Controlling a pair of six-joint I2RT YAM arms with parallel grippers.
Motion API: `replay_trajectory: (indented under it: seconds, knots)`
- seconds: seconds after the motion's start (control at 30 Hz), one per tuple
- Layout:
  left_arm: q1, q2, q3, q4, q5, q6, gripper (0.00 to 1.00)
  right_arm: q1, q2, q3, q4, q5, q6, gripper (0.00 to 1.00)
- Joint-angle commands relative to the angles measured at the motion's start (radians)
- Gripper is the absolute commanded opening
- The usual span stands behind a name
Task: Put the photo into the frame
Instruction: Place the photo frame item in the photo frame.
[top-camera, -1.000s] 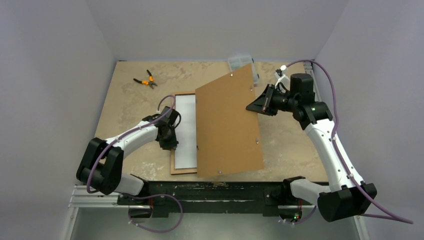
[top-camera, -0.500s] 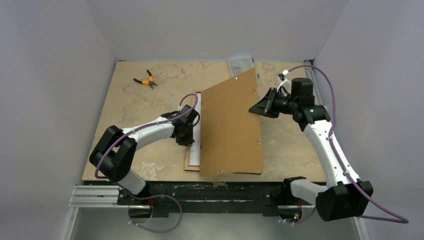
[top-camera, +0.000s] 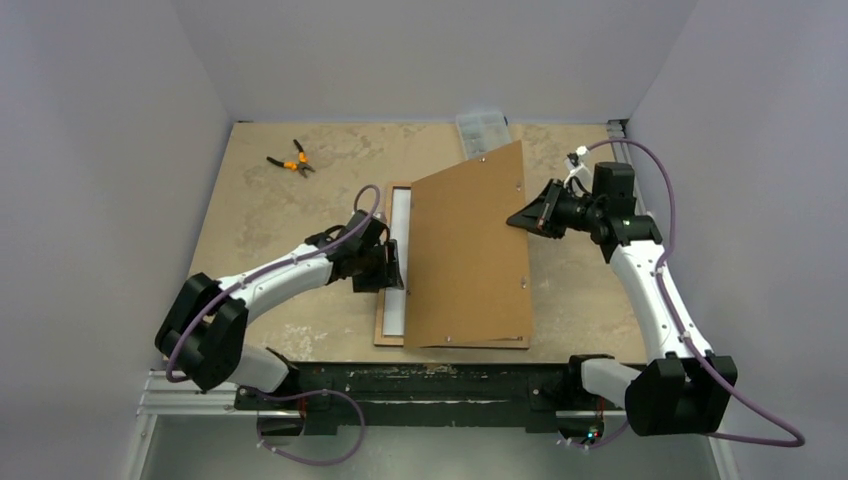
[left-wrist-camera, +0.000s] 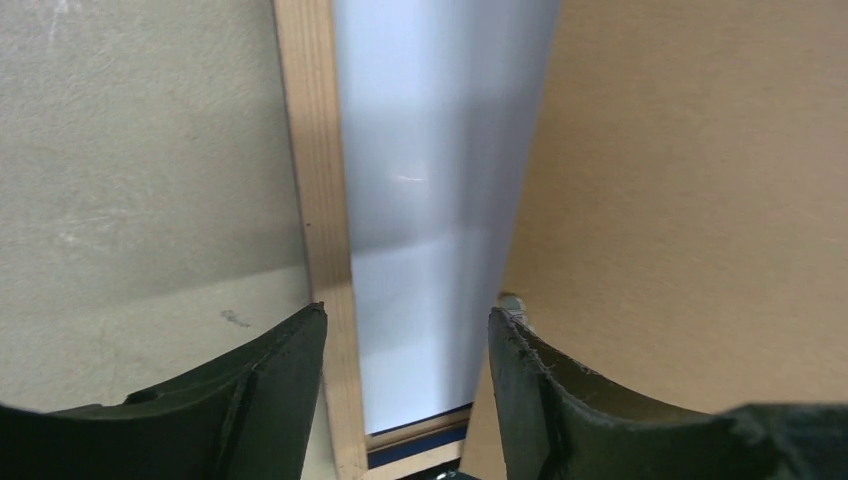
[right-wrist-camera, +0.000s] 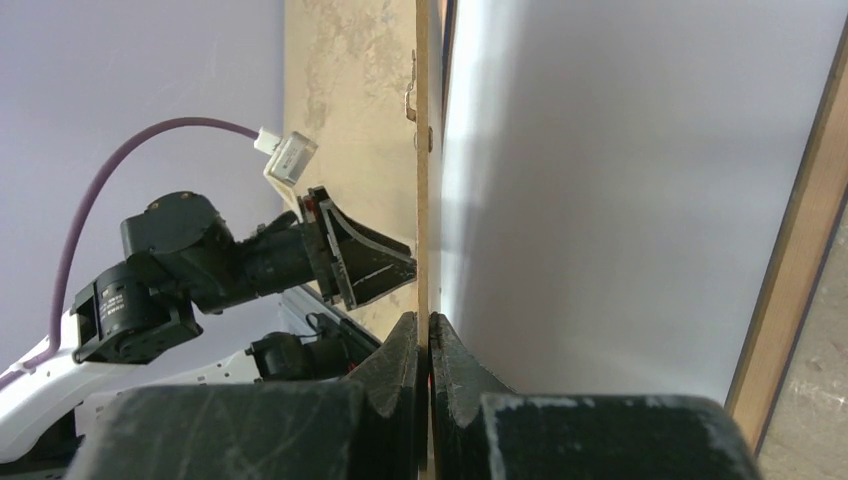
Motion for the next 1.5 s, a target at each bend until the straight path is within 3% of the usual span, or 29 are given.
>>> replay_trajectory:
  seconds: [0.0, 0.1, 0.47, 0.87, 1.27, 1.47]
  knots:
    - [0.048, -0.058, -0.077, 0.159, 0.159, -0.051, 0.6, -0.01, 0.004, 0.021, 0.119, -0.098, 0.032, 0.0]
    - [0.084, -0.049, -0.128, 0.245, 0.246, -0.075, 0.61, -0.014, 0.017, 0.019, 0.139, -0.102, 0.042, 0.0]
    - [0.136, -0.031, -0.193, 0.347, 0.346, -0.099, 0.57, -0.028, 0.112, 0.021, 0.237, -0.175, 0.093, 0.0]
    - [0.222, -0.292, -0.24, 0.198, 0.184, -0.067, 0.6, -0.054, 0.244, -0.006, 0.293, -0.17, 0.076, 0.0]
    - [0.259, -0.147, -0.284, 0.269, 0.182, -0.075, 0.58, -0.055, 0.319, -0.114, 0.375, -0.163, 0.088, 0.0]
    - [0.259, -0.094, -0.29, 0.322, 0.213, -0.08, 0.58, -0.054, 0.346, -0.124, 0.332, -0.176, 0.062, 0.0]
